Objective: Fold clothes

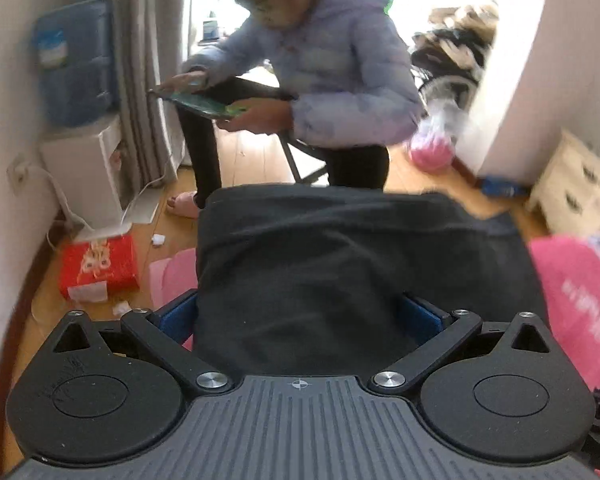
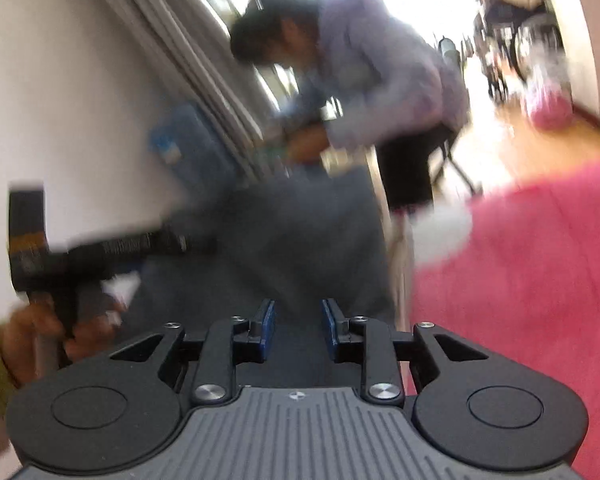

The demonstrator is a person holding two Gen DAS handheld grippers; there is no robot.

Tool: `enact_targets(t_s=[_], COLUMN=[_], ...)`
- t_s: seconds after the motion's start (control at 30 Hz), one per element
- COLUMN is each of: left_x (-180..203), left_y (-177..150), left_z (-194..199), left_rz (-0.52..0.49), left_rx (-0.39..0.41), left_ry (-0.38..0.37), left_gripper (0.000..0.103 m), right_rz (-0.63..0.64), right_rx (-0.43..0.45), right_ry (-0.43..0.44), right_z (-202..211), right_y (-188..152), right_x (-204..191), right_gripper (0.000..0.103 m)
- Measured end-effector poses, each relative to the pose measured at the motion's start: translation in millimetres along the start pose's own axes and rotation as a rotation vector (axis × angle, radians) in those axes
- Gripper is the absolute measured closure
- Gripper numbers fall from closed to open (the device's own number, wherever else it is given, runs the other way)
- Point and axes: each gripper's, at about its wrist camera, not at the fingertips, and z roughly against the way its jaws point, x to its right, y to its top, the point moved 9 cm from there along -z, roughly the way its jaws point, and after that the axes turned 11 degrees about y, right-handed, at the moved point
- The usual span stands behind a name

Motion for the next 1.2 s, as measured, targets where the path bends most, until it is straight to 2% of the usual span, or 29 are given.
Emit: enact_targets(t_s=[0.13, 0.2, 0.3, 0.37, 0.5, 0.6, 0.7, 0.83, 0.93, 1.07, 1.17, 1.2], left_x=[4, 7, 3, -3, -9, -3, 21, 35, 20, 6, 5, 5], left_y=[12, 15, 13, 13, 26, 38, 40, 31, 33, 41, 38, 36], left_z=[6, -4, -18, -18, 24, 50, 48, 7, -8, 9, 30, 34], left_rz=[0.001, -0.004, 0.003, 0.016, -0.006, -0.022, -0.059, -0.102, -0.060, 0.050, 0.067, 0.061], left_rx=[0.044, 0.035, 0.005, -0.011, 0.092, 0.171, 0.142, 0.052, 0.043, 0.050, 0.061, 0.061], left_ry=[-0.025, -0.012, 0.000, 0.002, 0.012, -0.023, -0.129, -0.087, -0.006, -0.026, -0.051, -0.058], left_gripper=[0.000, 0.000, 0.000, 0.000, 0.000, 0.000, 0.000, 0.000, 0.000, 0.000, 0.000, 0.000], right_rz=[0.056, 0.039, 0.000, -0.030, 0.064, 0.057, 0.009, -0.005, 0.047, 0.062, 0.070, 0.050], right_rx=[0.066, 0.041, -0.037, -0.006, 0.056, 0.052, -0.003, 0.034, 0.076, 0.010, -0.038, -0.043], right_ry=[-0.001, 0.004, -0.091, -0.062, -0.037, -0.040, -0.098, -0.126, -0.128, -0.059, -0.011, -0.024], right_z=[-20, -45, -69, -57, -36, -54, -71, -43, -15, -38, -54, -56], right_y=[36, 39, 28, 30, 43, 55, 47, 39, 41, 37, 34, 32], right_x=[-2, 7, 32, 31, 11, 13, 30, 32, 25, 21, 20, 25], right_gripper=[0.074, 0.074, 0.075, 0.074, 0.074, 0.075, 0.075, 0.076, 0.074, 0.075, 0.075, 0.075])
